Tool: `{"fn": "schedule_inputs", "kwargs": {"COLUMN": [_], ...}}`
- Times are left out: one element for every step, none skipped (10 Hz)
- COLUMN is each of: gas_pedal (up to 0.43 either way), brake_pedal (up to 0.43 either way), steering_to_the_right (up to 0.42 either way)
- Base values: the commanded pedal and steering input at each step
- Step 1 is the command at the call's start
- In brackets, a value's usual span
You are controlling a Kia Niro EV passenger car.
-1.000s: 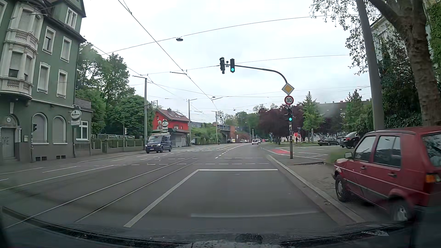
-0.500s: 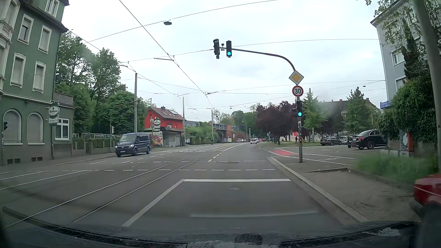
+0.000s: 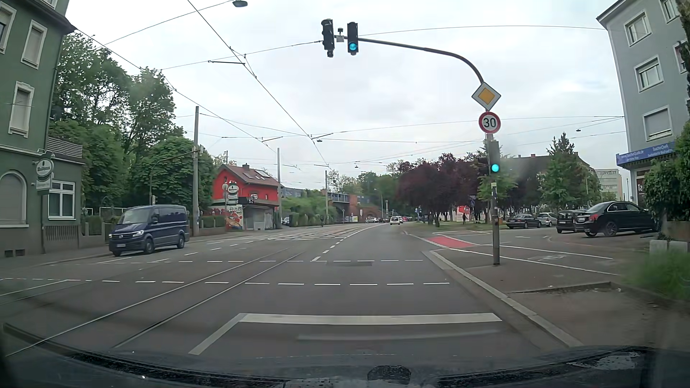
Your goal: Follow the waypoints while adhering to traffic rules and regulations
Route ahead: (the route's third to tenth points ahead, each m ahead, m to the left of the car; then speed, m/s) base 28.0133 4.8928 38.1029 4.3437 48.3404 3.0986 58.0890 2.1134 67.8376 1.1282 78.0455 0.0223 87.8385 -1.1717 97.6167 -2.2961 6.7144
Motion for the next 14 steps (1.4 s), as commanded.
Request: {"fn": "schedule_inputs", "kwargs": {"gas_pedal": [0.13,0.13,0.13,0.13,0.13,0.13,0.13,0.13,0.13,0.13,0.13,0.13,0.13,0.13], "brake_pedal": [0.0,0.0,0.0,0.0,0.0,0.0,0.0,0.0,0.0,0.0,0.0,0.0,0.0,0.0], "steering_to_the_right": [0.011,0.01,0.01,0.01,0.01,0.01,0.009,0.009,0.008,0.007,0.007,0.007,0.007,0.006]}}
